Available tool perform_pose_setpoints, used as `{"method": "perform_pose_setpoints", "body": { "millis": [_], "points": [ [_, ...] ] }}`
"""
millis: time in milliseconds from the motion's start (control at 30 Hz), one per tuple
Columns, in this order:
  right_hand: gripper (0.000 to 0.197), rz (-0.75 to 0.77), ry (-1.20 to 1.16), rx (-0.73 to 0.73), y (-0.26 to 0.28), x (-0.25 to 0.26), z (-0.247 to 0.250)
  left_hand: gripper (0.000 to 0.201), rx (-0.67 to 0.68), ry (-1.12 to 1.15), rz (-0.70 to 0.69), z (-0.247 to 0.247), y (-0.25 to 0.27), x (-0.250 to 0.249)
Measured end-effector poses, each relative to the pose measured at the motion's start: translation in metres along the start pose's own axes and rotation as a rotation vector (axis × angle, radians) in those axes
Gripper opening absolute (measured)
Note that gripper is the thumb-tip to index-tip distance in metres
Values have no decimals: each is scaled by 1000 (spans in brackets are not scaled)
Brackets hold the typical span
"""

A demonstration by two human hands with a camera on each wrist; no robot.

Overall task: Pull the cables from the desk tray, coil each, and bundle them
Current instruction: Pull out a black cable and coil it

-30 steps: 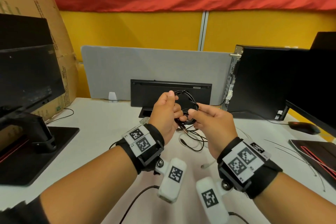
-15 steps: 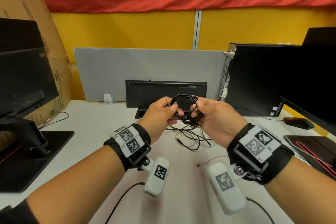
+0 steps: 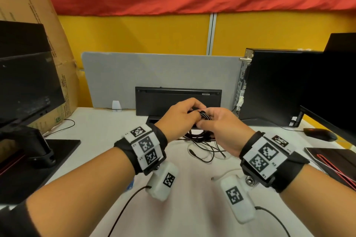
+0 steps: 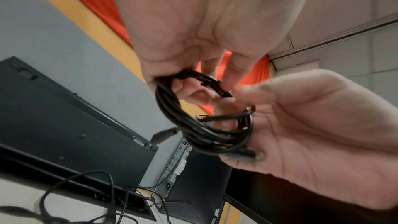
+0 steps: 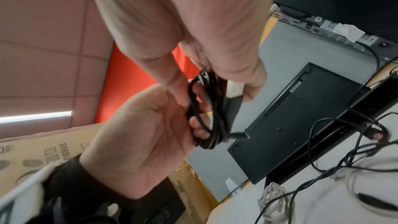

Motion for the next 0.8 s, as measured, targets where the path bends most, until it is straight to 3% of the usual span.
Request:
{"method": "perform_pose_setpoints", "body": {
  "millis": [67,200,367,533,800],
  "points": [
    [28,-15,137,-39,-1,0,4,16,0,6,-27,5,-2,-2],
    [42,24,554,-289,-7,4,17,21,-67,-42,-44,7,-3,1],
    [28,72,920,-488,-4,18,19,23,-182,-71,-25,3,-8,6],
    [18,13,1091,-429,-10,28,13,19,-281,-89,-29,0,-10,8],
    [35,-119,1027,-293,-15,37,12,18,-318,-172,-56,2,-10,12]
  ]
}}
Point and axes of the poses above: each hand's wrist, its own y-axis away from the middle knuckle, its own z-axis out of the back of the hand, x = y × z, the point moved 4 cm from there along -y, towards the middle knuckle, and after that the axes turned 5 degrees about y, right-handed, at the moved point
